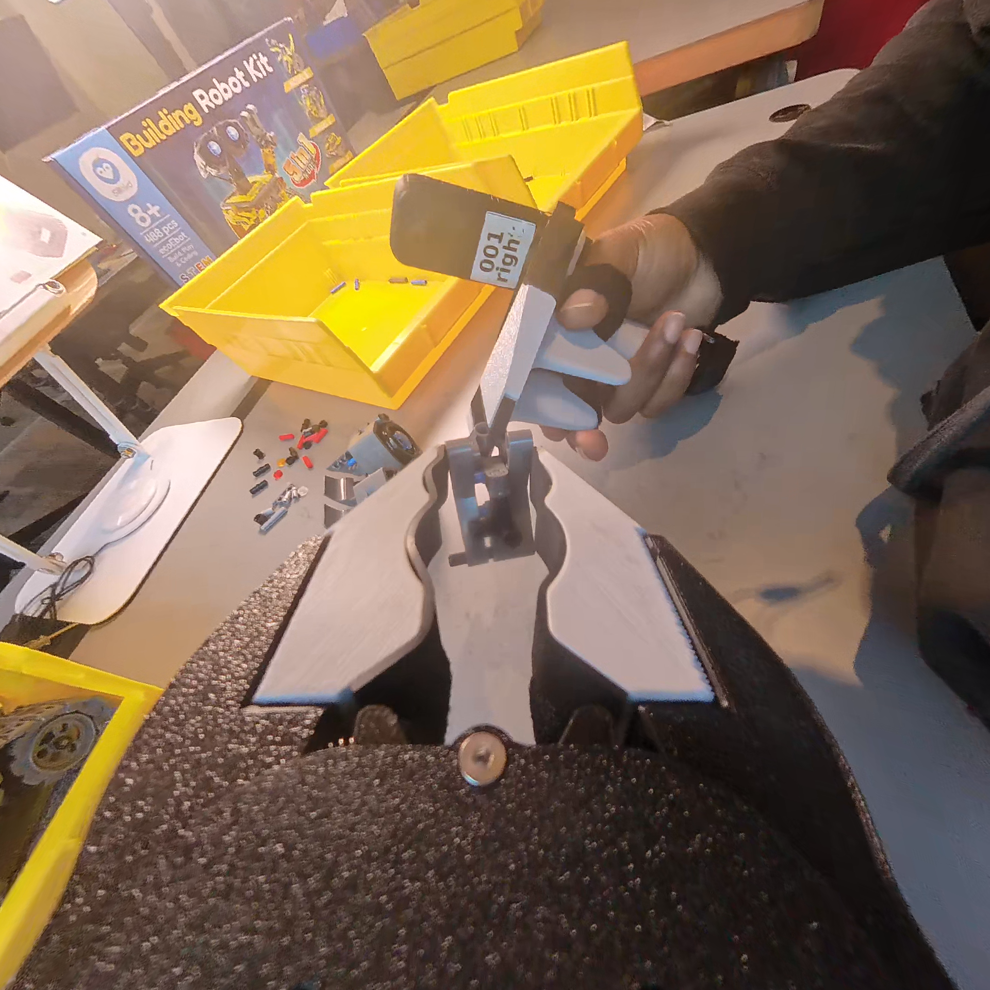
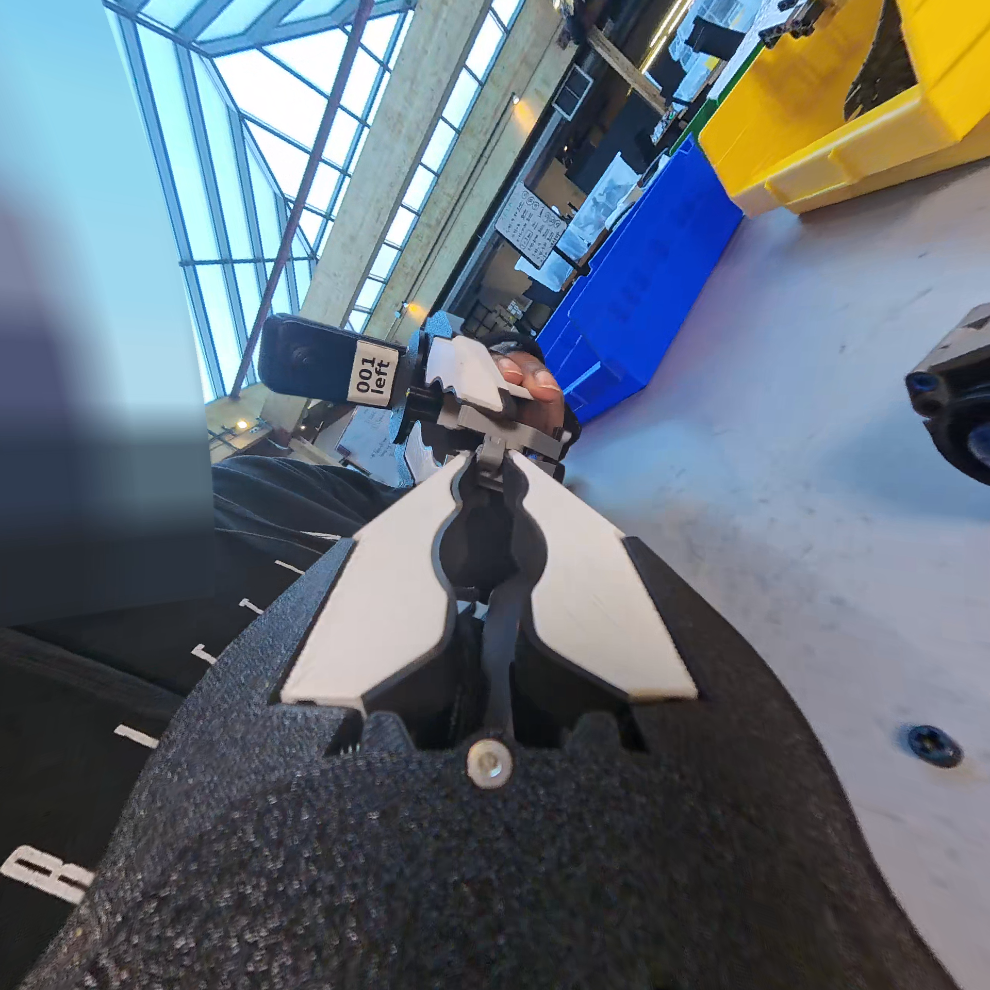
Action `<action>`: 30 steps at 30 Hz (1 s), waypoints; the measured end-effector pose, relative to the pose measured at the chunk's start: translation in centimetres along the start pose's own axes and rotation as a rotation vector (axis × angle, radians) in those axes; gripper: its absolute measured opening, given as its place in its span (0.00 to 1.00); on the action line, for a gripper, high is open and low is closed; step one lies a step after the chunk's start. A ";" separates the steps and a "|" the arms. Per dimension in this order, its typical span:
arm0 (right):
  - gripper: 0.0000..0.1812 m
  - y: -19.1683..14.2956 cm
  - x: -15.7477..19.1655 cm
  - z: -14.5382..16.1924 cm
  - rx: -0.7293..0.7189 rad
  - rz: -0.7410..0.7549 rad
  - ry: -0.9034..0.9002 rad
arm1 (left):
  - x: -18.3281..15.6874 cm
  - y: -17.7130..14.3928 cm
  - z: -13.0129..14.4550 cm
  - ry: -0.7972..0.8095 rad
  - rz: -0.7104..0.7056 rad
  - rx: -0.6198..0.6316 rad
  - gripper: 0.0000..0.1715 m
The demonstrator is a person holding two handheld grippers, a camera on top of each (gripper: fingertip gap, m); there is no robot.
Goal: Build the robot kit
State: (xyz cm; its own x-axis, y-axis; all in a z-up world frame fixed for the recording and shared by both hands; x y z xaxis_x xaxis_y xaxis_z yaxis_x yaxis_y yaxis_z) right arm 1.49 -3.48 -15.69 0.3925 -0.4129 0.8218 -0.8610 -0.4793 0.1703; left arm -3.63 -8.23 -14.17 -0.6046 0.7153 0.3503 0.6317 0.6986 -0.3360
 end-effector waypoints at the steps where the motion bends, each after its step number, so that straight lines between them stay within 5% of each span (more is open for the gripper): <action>1: 0.04 0.0 -0.1 0.0 -0.003 0.012 -0.006 | 0.0 0.0 0.1 -0.018 0.003 -0.009 0.17; 14: 0.04 -0.2 0.4 -0.5 -0.031 0.125 -0.098 | 0.5 0.5 0.8 -0.062 -0.016 -0.018 0.18; 30: 0.03 -0.1 2.4 -0.7 -0.106 -0.157 0.109 | 0.5 -0.6 -1.5 -0.135 0.028 -0.284 0.17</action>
State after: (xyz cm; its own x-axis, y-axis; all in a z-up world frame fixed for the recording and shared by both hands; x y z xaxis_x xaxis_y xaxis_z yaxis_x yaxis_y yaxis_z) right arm 2.29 -3.82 -13.37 0.4922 -0.2507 0.8336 -0.8233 -0.4451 0.3522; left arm -3.57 -8.26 -12.45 -0.6323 0.7431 0.2191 0.7476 0.6594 -0.0794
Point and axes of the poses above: each gripper's, where its closed fingertips meet, y out along the fingers, z out of its underside, x = y × z across the jaws, the point moved 4 cm from there along -y, back along the fingers, and after that the axes turned 2 degrees about y, right-handed, at the moved point
